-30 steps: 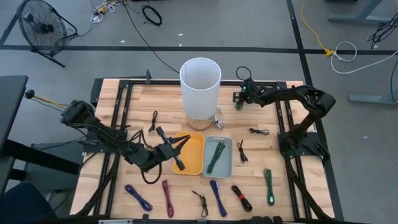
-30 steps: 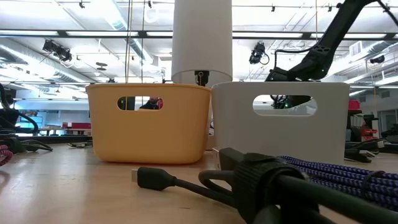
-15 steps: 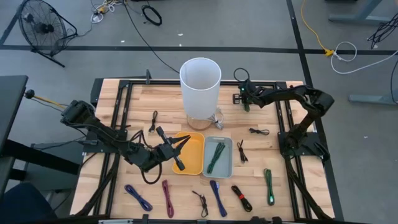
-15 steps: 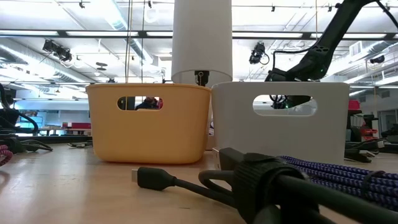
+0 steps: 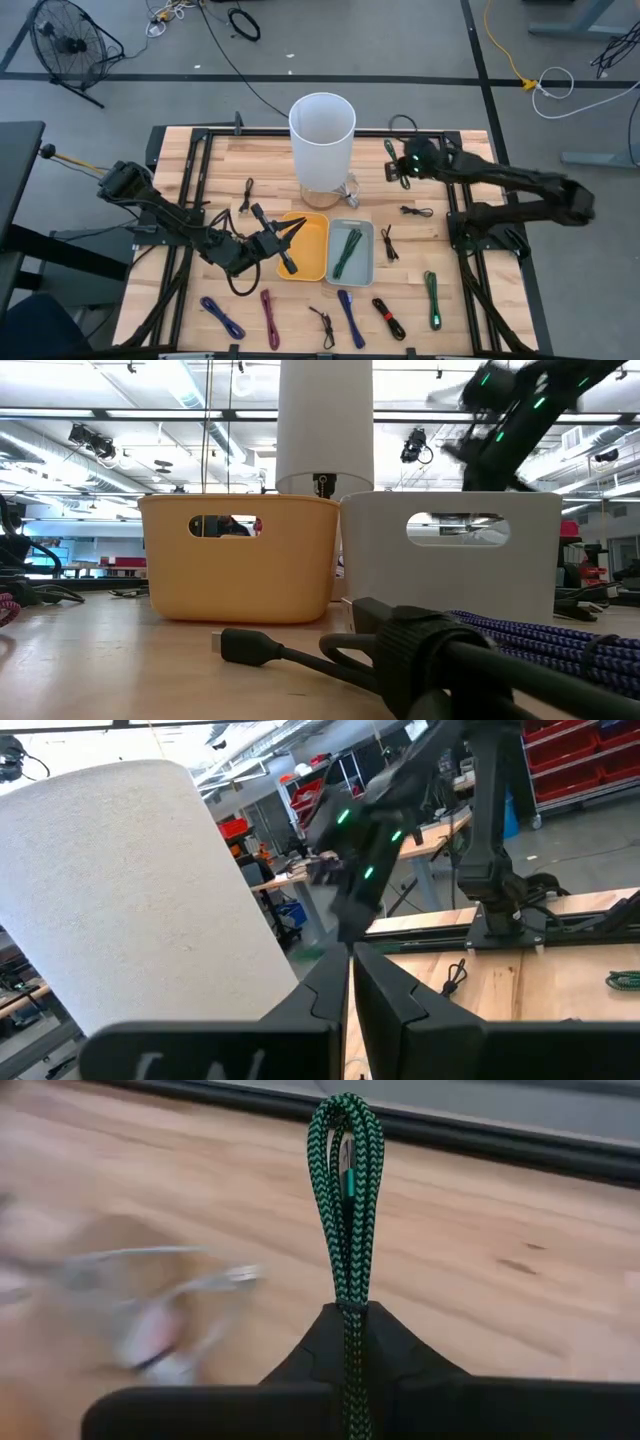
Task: Pick & Place USB Port
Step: Put the top green and black charger cable into the gray bin
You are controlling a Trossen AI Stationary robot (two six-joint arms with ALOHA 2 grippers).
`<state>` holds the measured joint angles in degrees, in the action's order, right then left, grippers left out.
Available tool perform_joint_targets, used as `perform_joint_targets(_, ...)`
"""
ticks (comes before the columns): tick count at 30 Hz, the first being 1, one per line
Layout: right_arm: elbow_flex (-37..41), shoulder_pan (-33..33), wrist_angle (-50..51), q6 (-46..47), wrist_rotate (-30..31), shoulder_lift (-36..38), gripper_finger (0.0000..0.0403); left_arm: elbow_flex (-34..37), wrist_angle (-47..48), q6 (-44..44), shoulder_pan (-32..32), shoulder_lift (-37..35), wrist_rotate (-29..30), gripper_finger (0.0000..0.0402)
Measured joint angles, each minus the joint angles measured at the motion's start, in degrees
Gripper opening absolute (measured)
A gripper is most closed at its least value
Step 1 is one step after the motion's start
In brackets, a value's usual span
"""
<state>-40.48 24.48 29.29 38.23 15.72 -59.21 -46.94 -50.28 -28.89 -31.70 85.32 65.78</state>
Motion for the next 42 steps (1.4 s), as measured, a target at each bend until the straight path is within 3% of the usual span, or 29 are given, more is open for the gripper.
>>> perform_joint_targets(4,-0.01,-12.30,4.13,6.32,4.41,7.37,0.0010,0.00,0.00,0.00,0.00,0.00,0.00,0.0025)
perform_joint_targets(8,-0.01,-25.47,3.49,11.63,6.53,9.00,0.0010,0.00,-0.02,0.15,-0.07,0.00,0.00,0.0025)
perform_joint_targets(13,-0.01,-39.65,-2.52,17.45,13.43,5.69,0.0010,0.00,-0.02,1.34,-0.45,0.00,0.09,0.0025)
perform_joint_targets(19,-0.01,-50.75,-15.30,18.78,19.45,-3.00,0.0010,0.00,0.09,1.26,-1.33,0.00,0.55,0.0025)
perform_joint_targets(26,-0.01,-56.16,-25.66,21.19,23.76,-13.35,0.0010,0.00,0.09,1.27,-1.33,0.00,0.66,0.0025)
perform_joint_targets(38,-0.01,-56.97,-42.39,20.51,35.32,-25.43,0.0010,0.00,0.09,1.62,-1.35,0.00,1.26,0.0025)
perform_joint_targets(42,-0.01,-56.99,-46.08,21.71,35.68,-28.90,0.0009,0.02,0.15,1.57,-1.66,0.00,2.20,0.0025)
